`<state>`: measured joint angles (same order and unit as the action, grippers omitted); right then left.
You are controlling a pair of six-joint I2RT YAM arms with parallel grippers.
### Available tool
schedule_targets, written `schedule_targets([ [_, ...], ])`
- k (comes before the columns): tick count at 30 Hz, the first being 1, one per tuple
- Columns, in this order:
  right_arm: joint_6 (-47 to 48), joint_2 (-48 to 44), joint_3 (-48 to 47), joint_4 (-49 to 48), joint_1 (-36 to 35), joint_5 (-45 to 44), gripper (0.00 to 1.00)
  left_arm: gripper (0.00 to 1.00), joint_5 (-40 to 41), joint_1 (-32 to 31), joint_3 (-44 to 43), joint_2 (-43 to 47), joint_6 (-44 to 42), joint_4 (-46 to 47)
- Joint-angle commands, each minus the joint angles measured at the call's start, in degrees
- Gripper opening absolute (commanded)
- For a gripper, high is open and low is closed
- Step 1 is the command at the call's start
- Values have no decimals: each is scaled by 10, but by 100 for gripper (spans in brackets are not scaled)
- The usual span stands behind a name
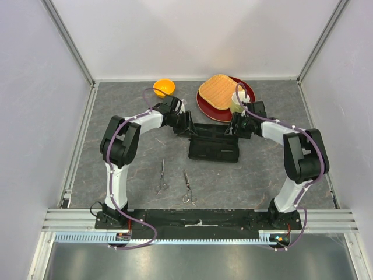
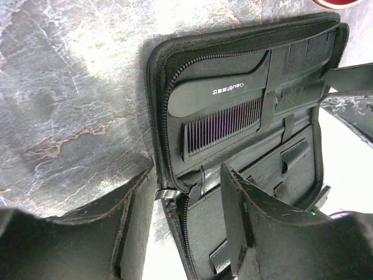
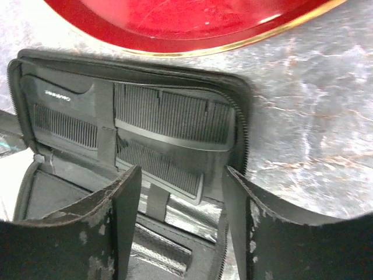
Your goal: Sort the hair-cutting tools
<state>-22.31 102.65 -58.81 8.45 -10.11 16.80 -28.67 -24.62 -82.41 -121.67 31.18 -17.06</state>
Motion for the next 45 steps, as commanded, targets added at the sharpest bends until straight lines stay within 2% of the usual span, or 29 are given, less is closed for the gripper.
schedule_targets([
  [1,14,-27,-5,90,11,-136,68,58,62,-1,11,23,-31,-13],
  [10,24,-104,-39,118,7,-139,75,69,91,-1,2,85,-41,-26],
  [15,30,-129,-41,126,-11,-141,77,80,111,-1,14,127,-46,-38],
  [16,32,-132,-40,129,-14,-138,76,89,115,-1,18,135,-47,-39],
  [19,43,-135,-38,133,-38,-131,77,91,126,0,44,173,-47,-43],
  [25,49,-137,-36,133,-124,-106,73,89,125,0,109,252,-37,-55],
  [35,14,-148,-31,154,-271,-164,67,88,179,0,232,404,-8,-90],
  [40,-33,-182,-30,187,-372,-228,67,95,248,1,271,496,22,-119],
  [41,-43,-184,-25,192,-410,-249,67,96,261,1,281,526,27,-134],
  [45,-101,-165,-12,213,-503,-296,66,98,331,2,298,597,63,-183],
])
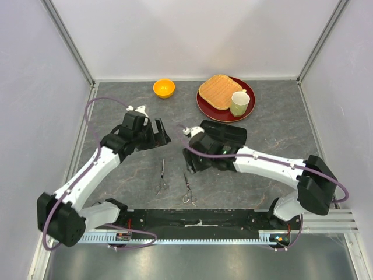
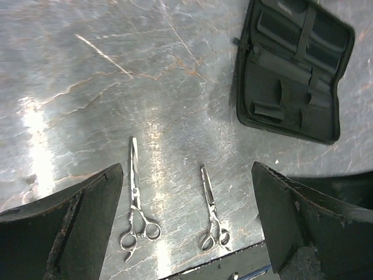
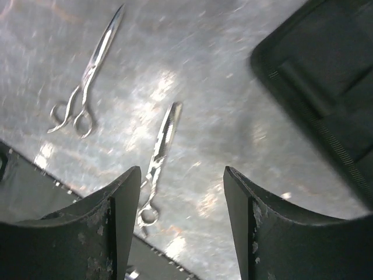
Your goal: Sort the hair-cutting tools
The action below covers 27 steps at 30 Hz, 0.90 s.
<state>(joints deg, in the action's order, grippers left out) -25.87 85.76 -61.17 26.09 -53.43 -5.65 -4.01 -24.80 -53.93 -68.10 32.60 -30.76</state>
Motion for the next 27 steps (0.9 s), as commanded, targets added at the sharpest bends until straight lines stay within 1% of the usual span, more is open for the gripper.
schedule_targets([
  [1,-88,10,15,37,-88,-81,66,98,93,5,17,74,54,-52],
  [2,-101,18,18,39,-118,-95,65,98,102,5,22,88,62,-70],
  [5,-151,62,23,41,-160,-125,63,97,148,5,25,139,95,-99],
  [6,-163,71,22,39,-168,-138,62,94,181,5,26,172,105,-120],
  [7,-182,80,20,36,-180,-144,61,93,207,5,26,190,111,-134],
  [8,-192,97,17,34,-185,-147,61,93,262,5,36,213,122,-142],
  [9,-197,106,15,28,-188,-153,61,94,286,5,46,271,127,-145],
  [11,-216,131,4,28,-192,-159,59,95,309,5,75,326,123,-130],
  [12,-220,140,2,32,-192,-161,58,95,304,5,83,369,116,-113],
  [15,-236,165,-18,42,-193,-160,57,95,293,5,97,408,106,-104],
  [21,-229,209,-52,47,-193,-169,55,95,266,5,102,399,99,-109],
  [24,-236,224,-57,55,-193,-168,51,96,241,5,109,391,86,-94],
  [27,-242,230,-55,69,-192,-165,39,96,225,5,106,380,79,-89],
])
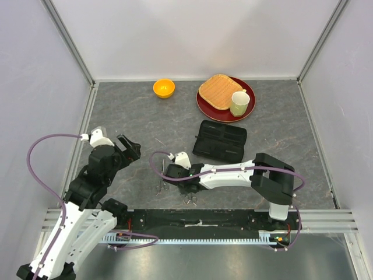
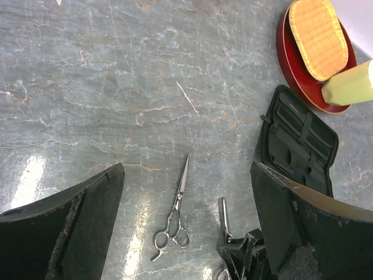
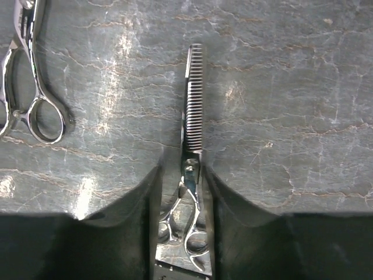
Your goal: Sort the hair-cutting tools
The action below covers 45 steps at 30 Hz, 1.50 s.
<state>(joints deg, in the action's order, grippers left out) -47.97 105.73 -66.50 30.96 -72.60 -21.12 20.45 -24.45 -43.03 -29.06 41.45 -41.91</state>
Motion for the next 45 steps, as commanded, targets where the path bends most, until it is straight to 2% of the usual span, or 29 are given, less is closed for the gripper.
schedule_targets([
  [1,-21,35,-4,26,3,-9,26,96,-24,2,-4,-13,-11,25],
  [3,-13,39,-6,38,6,-6,16,98,-44,2,-7,-23,-22,35],
  [8,10,26,-2,38,28,-15,0,100,-64,2,-33,-54,-31,36],
  [15,59,-50,-3,20,63,-56,0,100,-66,2,-50,-85,-23,32],
  [21,76,-134,2,3,98,-61,0,100,-139,2,-46,-129,-30,64],
  [24,82,-182,-1,0,116,-64,0,100,-219,2,-30,-153,-40,121],
  [28,79,-227,-11,-8,141,-67,0,100,-375,1,14,-166,-56,247],
  [30,73,-249,-21,-16,150,-70,0,99,-424,1,49,-173,-57,342],
  [31,70,-254,-26,-21,153,-71,0,98,-485,1,63,-179,-45,384],
  [32,67,-257,-32,-25,156,-73,0,97,-506,0,75,-187,-33,446],
  [34,65,-264,-54,-28,158,-81,0,96,-561,-3,94,-217,-7,494],
  [39,55,-267,-85,-43,161,-90,0,97,-563,-49,97,-248,-8,580],
  [45,56,-260,-101,-58,165,-84,0,98,-545,-76,47,-311,-44,576],
])
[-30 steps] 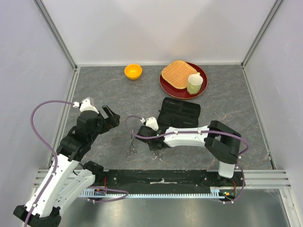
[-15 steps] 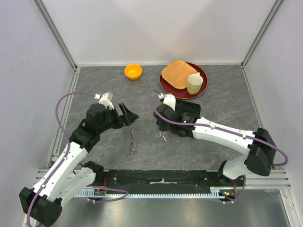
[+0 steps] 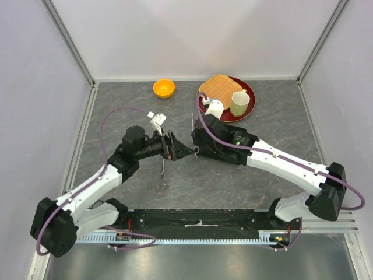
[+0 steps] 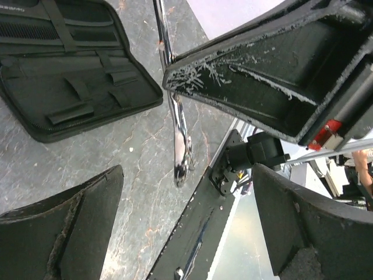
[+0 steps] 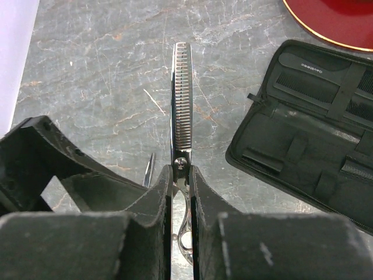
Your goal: Sort the hair-cutting tools
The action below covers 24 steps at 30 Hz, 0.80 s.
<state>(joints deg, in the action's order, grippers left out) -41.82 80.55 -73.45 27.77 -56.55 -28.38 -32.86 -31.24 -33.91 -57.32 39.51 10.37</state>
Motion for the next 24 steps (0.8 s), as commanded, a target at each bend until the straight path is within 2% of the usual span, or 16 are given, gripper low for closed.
schedule_targets([
  [1,-5,-8,-32,-28,5,-12,0,98,-11,-8,-50,-37,-30,54],
  [4,-8,-4,-29,-36,7,-12,0,97,-17,-9,-73,-74,-40,47],
  [7,-9,0,-30,-45,8,-1,0,87,-16,-12,-96,-108,-41,43],
  [8,-10,3,-32,-46,8,1,0,77,-13,-12,-100,-112,-41,43],
  [10,-13,6,-35,-48,11,4,0,67,-5,-12,-112,-127,-43,43],
  [11,-14,7,-36,-47,11,4,0,55,-4,-12,-117,-131,-44,44],
  [13,-14,7,-37,-51,14,9,0,42,-8,-12,-122,-140,-47,43],
  [14,-14,9,-40,-51,14,10,0,25,-9,-12,-126,-140,-49,43],
  [15,-13,10,-41,-51,16,15,0,17,-10,-12,-128,-140,-51,42],
  [16,-12,11,-41,-50,17,17,0,2,-10,-12,-129,-140,-51,40],
  [17,-12,11,-41,-49,19,18,3,2,-10,-12,-135,-140,-54,35],
  [19,-5,6,-38,-44,29,25,16,2,-3,-12,-142,-134,-65,11],
  [20,9,0,-45,-33,35,24,30,2,1,-12,-154,-132,-70,-3],
  [22,32,-19,-48,-18,55,15,49,2,5,-12,-167,-125,-88,-40],
  [23,59,-42,-46,-18,71,16,62,2,4,-12,-177,-121,-96,-50],
  [24,78,-55,-46,-18,77,15,68,2,-2,-12,-181,-119,-100,-59],
])
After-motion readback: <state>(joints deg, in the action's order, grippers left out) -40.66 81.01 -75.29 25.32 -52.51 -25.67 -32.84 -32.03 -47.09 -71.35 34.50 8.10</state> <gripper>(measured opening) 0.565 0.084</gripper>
